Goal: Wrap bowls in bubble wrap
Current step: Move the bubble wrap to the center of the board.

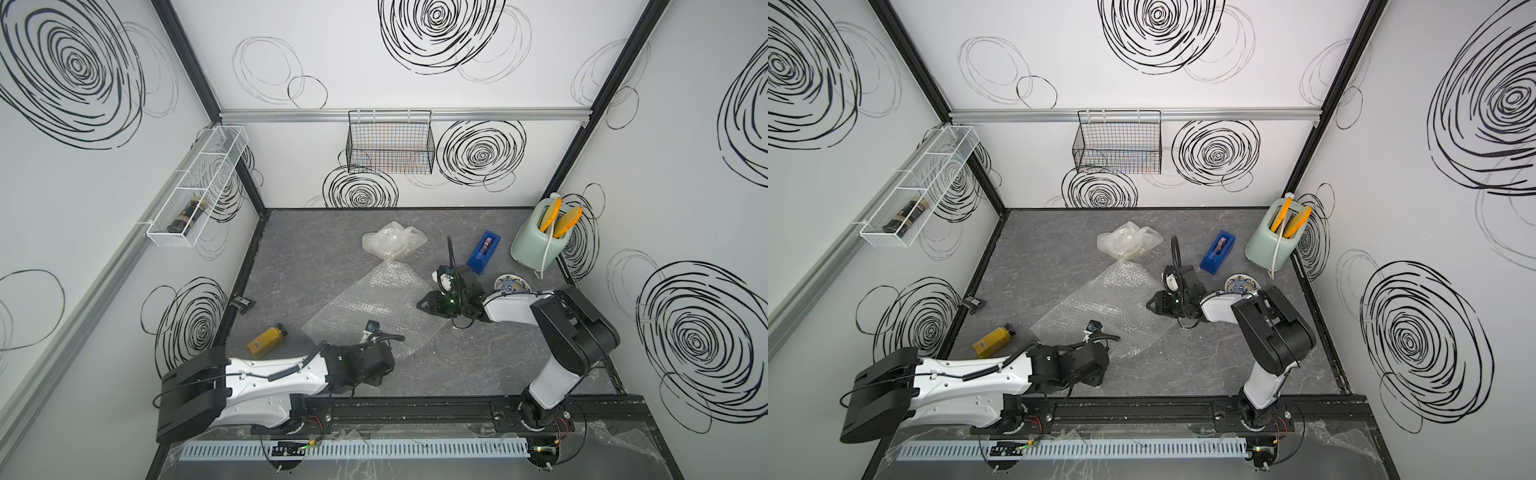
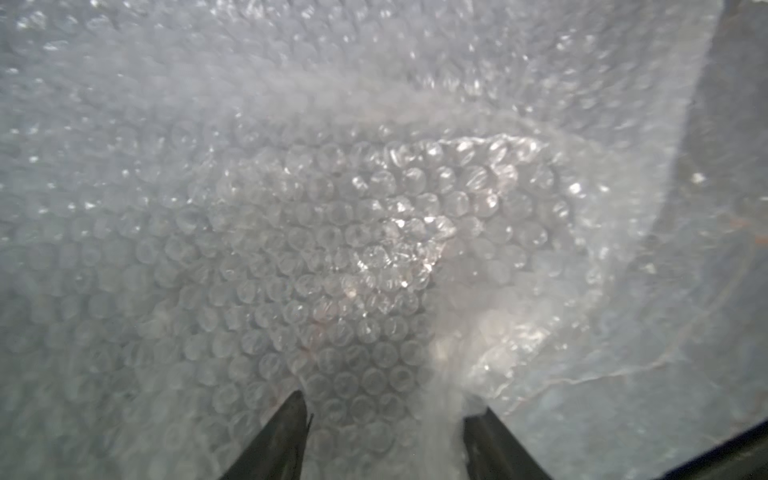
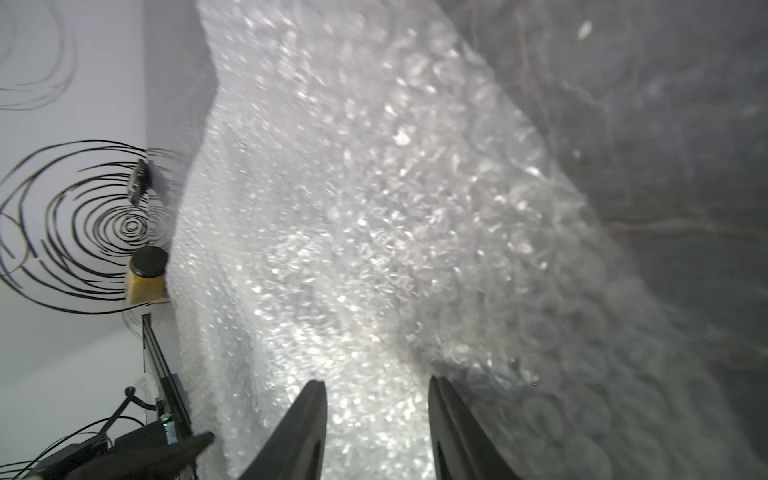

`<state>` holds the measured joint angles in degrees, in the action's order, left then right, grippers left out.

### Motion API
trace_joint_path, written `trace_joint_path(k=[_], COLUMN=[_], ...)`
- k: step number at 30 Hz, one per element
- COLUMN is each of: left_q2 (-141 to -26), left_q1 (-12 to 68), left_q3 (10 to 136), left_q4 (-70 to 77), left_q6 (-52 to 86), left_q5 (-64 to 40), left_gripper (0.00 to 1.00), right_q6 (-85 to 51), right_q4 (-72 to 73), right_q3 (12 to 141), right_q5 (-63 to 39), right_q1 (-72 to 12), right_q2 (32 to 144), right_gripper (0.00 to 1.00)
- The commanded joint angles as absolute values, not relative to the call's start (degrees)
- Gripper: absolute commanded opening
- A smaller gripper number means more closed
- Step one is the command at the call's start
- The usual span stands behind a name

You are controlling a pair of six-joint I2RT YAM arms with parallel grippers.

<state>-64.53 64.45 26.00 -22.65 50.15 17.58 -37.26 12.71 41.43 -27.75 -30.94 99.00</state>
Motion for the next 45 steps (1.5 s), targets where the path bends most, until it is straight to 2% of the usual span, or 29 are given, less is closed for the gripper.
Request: trace_joint_path(k=[1, 4, 8, 14, 17, 24, 27, 34, 39, 45], left_q2=[-59.1, -54.5, -51.7, -51.4, -51.3, -48.4, -46.5, -47.8, -48.2, -49.0], left_q1=[60.0, 57.4, 53.3, 52.4, 51.7, 49.9, 47.7, 42.7, 42.0, 41.7], left_q3=[23.3, 22.6, 22.1, 22.0, 20.9, 21.6, 22.6, 25.3, 25.5, 25.2], left_q4=[-24.3, -24.3, -23.7, -24.6, -23.3, -22.7, -20.7, -16.1, -14.6, -16.6], left_q6=[51.1, 51.9, 51.8, 52.6, 52.3, 51.0, 48.8, 44.1, 42.8, 42.6], left_q5=[18.4, 19.1, 19.6, 21.3, 20.3, 19.4, 18.4, 13.1, 11.6, 15.1], left_gripper=[0.65, 0.77, 0.85, 0.86, 0.87, 0.87, 0.87, 0.87, 0.87, 0.87], right_q6=[-36.8, -37.7, -39.4, -43.3, -43.9, -40.1, -37.4, -32.4, -32.5, -34.2], right_q4=[10.3, 9.7, 9.1, 8.3, 8.3, 2.4, -4.0, -12.9, -12.3, -11.3], right_q3=[41.6, 38.4, 31.7, 20.2, 18.1, 23.5, 28.0, 34.4, 33.1, 30.6], right_q5=[-24.6, -21.5, -18.5, -18.1, -18.7, -19.7, -13.6, -11.2, -11.1, -7.0], right_q1=[-31.0, -30.5, -30.2, -31.5, -31.9, -31.6, -29.8, -9.0, 4.9, 11.8], right_q2=[101.0, 98.4, 90.8, 74.2, 68.3, 64.9, 62.3, 58.6, 55.2, 55.3], right_gripper=[0.44, 0.43, 0.43, 0.43, 0.47, 0.51, 0.54, 0.63, 0.68, 0.69])
